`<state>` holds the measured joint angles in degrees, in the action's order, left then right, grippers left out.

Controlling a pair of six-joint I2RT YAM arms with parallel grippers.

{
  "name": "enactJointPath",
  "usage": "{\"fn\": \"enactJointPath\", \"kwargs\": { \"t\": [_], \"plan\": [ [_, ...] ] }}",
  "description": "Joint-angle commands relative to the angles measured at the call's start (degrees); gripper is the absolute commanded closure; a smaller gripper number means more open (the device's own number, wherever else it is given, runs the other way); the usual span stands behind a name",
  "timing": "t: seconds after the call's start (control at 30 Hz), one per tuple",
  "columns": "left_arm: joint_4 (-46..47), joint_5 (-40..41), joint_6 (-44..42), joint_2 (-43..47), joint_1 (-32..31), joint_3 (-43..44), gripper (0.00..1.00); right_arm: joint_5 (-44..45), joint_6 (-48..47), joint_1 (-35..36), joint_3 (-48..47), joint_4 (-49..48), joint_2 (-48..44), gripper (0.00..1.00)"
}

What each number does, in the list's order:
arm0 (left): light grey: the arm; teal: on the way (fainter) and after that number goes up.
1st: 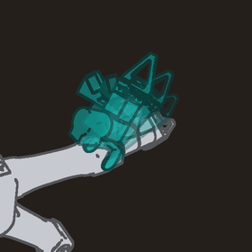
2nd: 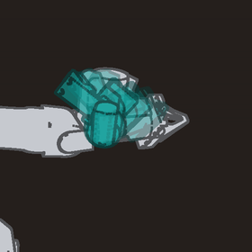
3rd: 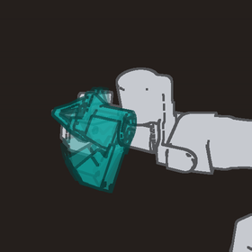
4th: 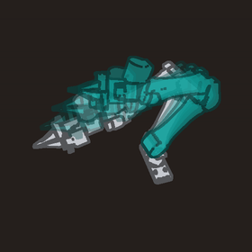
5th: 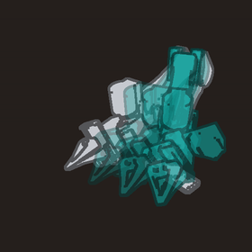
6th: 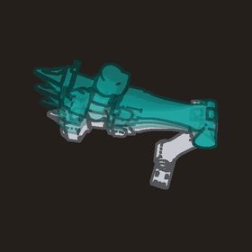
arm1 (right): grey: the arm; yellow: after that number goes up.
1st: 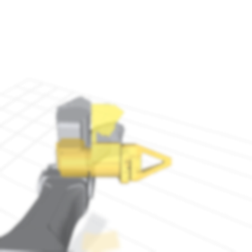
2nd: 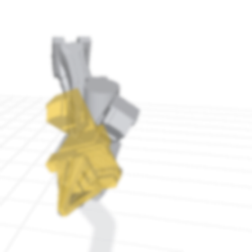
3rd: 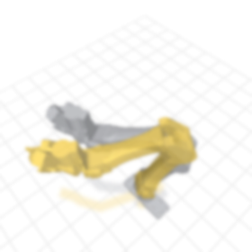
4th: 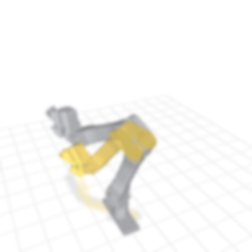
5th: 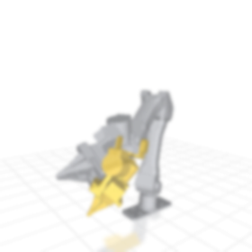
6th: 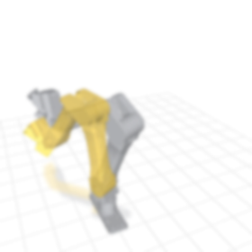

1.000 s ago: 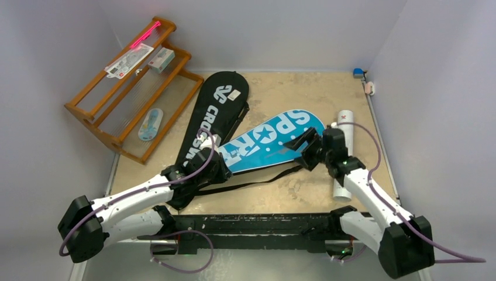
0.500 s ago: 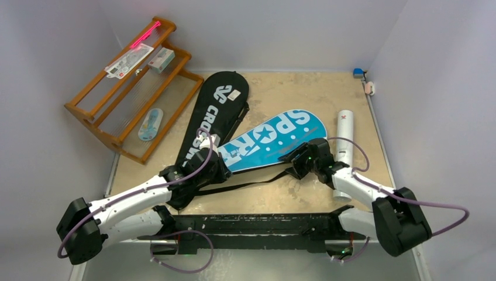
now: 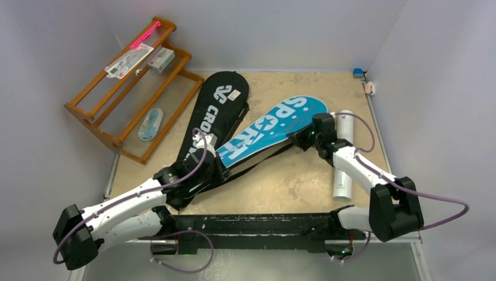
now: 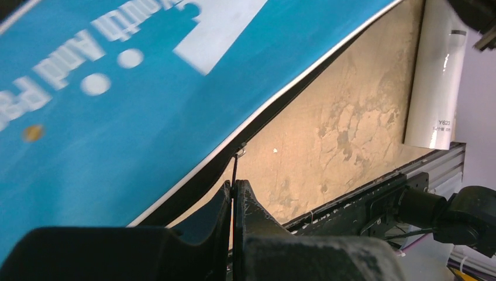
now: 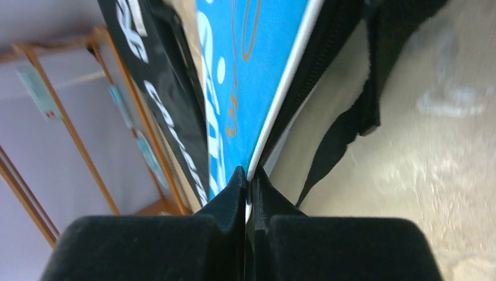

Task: Pack up the badminton gear
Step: Zip the racket bag at the center of the board, then place the racket bag at the center of the board.

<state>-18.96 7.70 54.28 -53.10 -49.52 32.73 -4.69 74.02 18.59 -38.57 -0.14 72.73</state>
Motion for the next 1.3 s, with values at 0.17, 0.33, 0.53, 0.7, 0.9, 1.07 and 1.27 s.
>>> {"fn": "enactJointPath", "kwargs": {
  "t": [0.17,0.33,0.53,0.7,0.9,1.07,1.27],
  "plan": [
    [-5.9,0.6,0.7,4.8,0.3,-0.7,1.00,7.4,-8.0,-10.5,-14.7,2.7,7.1,1.00],
    [-7.1,0.8,2.7,6.0,0.3,-2.8,1.00,7.3,-12.4,-13.4,-22.0,1.8,12.4,1.00],
    [-6.5,-1.4,4.4,7.2,0.3,-6.7,1.00,-2.7,-18.7,-16.6,-35.5,4.9,22.5,1.00],
    [-8.4,-2.2,5.4,5.8,0.3,-8.1,1.00,-4.4,-19.6,-17.7,-39.9,4.8,25.9,1.00],
    [-6.9,-3.6,5.4,5.2,0.2,-9.8,1.00,-13.3,-24.2,-17.9,-43.6,1.5,30.9,1.00],
    [-5.1,-4.5,2.1,5.2,0.2,-7.5,0.95,-23.9,-26.9,-17.8,-44.8,-6.5,36.0,1.00],
    [-5.1,-2.9,-0.6,6.6,0.2,-5.1,0.70,-28.1,-31.8,-17.8,-50.7,-4.7,41.2,0.63]
  ]
}}
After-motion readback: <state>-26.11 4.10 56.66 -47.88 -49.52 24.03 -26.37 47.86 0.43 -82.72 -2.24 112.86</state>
